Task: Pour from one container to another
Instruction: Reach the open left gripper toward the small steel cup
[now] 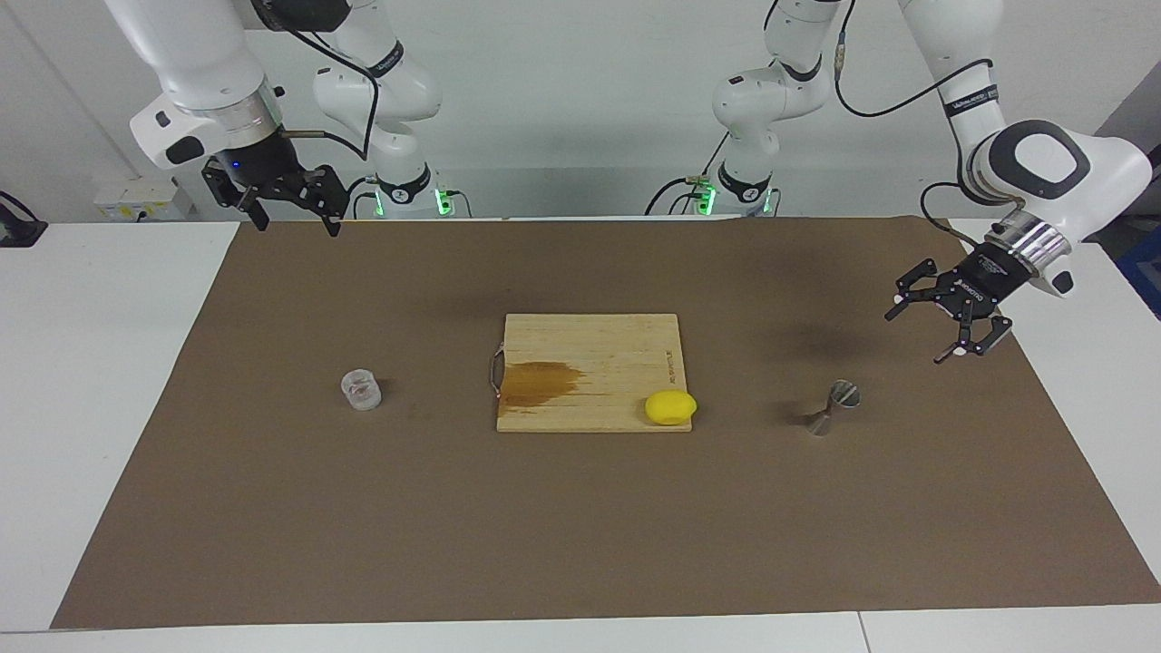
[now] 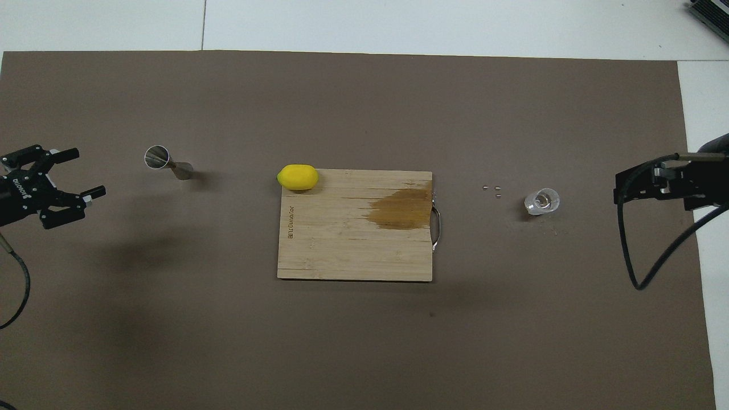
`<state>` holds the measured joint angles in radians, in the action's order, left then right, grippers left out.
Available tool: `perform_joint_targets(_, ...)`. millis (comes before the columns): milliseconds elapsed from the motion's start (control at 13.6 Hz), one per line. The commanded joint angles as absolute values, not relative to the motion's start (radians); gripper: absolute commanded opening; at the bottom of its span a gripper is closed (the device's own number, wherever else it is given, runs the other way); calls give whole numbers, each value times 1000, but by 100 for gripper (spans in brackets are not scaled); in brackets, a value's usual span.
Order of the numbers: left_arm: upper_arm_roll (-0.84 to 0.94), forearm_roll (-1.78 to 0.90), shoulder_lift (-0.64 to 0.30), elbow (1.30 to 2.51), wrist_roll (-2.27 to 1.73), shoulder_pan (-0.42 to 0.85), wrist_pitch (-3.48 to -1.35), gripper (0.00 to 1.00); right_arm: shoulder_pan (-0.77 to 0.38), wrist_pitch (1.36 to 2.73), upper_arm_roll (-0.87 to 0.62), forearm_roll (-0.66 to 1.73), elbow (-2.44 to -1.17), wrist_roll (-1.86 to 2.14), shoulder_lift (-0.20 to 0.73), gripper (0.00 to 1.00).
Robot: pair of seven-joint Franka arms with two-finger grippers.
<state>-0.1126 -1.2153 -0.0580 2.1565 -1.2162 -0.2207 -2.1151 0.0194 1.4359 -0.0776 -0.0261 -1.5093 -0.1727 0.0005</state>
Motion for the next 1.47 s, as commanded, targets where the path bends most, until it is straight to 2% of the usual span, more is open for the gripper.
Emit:
perform_joint_targets(0,-103,-1320,-21,2232,-1246,-209,-2203,98,34,1442,-81,0,-1536,-143,-21,100)
perform_joint_targets(367,-101,-1495,-57,2247,-1221,-52,-2405,96,34,1442,-81,0,-1534,-143,-34,100)
perform_joint_targets(735,-101,-1622,-115,2240,-1085,-20,-2434,95,34,1439,-81,0,-1534,-143,-81,100)
perform_joint_targets(1175,-101,-1663,-121,2241,-1046,18,-2471,95,34,1439,-81,0,-1534,-143,-81,100)
perform_joint_targets(1396,-101,-1692,-126,2237,-1043,41,-2497,88,34,1439,-81,0,-1534,-143,-81,100)
